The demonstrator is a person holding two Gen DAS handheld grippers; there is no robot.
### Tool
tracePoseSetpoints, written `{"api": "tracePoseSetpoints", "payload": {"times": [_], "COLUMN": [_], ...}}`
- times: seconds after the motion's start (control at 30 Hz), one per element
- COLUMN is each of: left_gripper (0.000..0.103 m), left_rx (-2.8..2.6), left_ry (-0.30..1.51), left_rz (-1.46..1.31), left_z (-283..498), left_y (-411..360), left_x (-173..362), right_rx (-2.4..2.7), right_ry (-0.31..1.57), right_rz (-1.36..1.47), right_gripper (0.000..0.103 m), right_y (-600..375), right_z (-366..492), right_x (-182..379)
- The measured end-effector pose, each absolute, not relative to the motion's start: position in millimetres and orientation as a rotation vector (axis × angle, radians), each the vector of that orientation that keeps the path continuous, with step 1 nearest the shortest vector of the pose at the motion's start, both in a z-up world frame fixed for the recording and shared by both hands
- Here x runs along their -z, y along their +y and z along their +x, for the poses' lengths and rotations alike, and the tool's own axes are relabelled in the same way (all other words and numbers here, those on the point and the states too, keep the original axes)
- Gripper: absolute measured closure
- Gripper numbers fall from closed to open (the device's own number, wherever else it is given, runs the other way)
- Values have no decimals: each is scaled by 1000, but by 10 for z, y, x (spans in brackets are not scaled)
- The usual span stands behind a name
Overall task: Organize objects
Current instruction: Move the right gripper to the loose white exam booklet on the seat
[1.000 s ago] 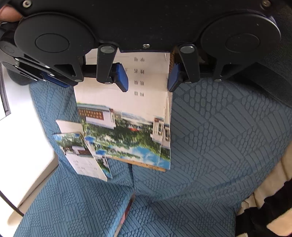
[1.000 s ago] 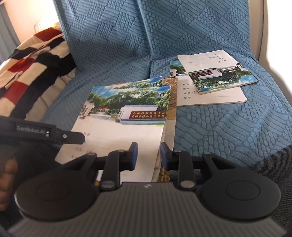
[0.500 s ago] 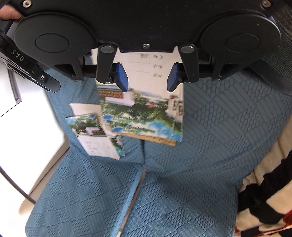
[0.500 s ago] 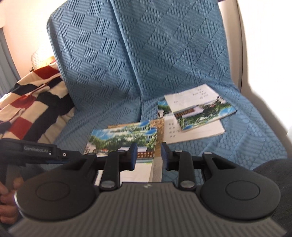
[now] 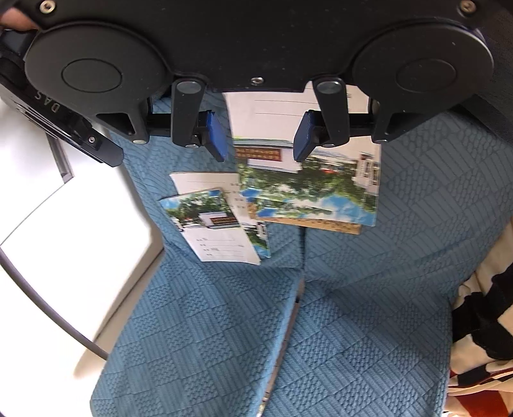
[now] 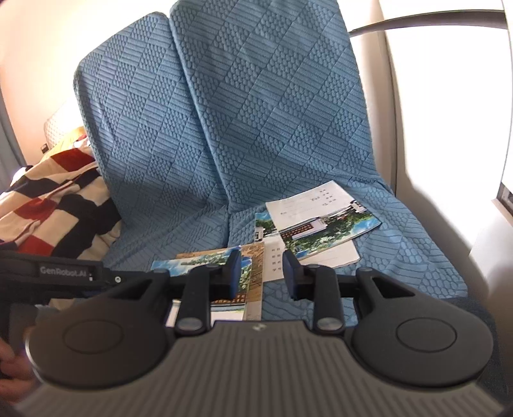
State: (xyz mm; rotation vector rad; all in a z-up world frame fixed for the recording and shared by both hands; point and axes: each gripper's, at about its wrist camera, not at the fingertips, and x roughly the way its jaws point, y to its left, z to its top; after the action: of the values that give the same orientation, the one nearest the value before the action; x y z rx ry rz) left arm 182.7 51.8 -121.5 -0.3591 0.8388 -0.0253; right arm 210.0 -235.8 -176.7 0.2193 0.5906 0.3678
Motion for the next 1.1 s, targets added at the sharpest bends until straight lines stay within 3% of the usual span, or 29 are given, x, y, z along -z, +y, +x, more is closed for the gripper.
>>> {"api": "tracePoseSetpoints", "payload": {"times": [0.67,1.1], "left_gripper": [61,61], "left_rx": [79,88], "left_ry": [891,937], "left_rz": [-337,-354], "left_z": [2535,3226], "left_y": [-100,-243], "left_x": [1408,1667], "right_rx": [-151,-116], "right_ry": [659,725], "right_rz": [464,458], "right_gripper": [71,71], "right_y": [-2870,-2901], "right_z": [2827,3468], "right_x": [2502,2846]}}
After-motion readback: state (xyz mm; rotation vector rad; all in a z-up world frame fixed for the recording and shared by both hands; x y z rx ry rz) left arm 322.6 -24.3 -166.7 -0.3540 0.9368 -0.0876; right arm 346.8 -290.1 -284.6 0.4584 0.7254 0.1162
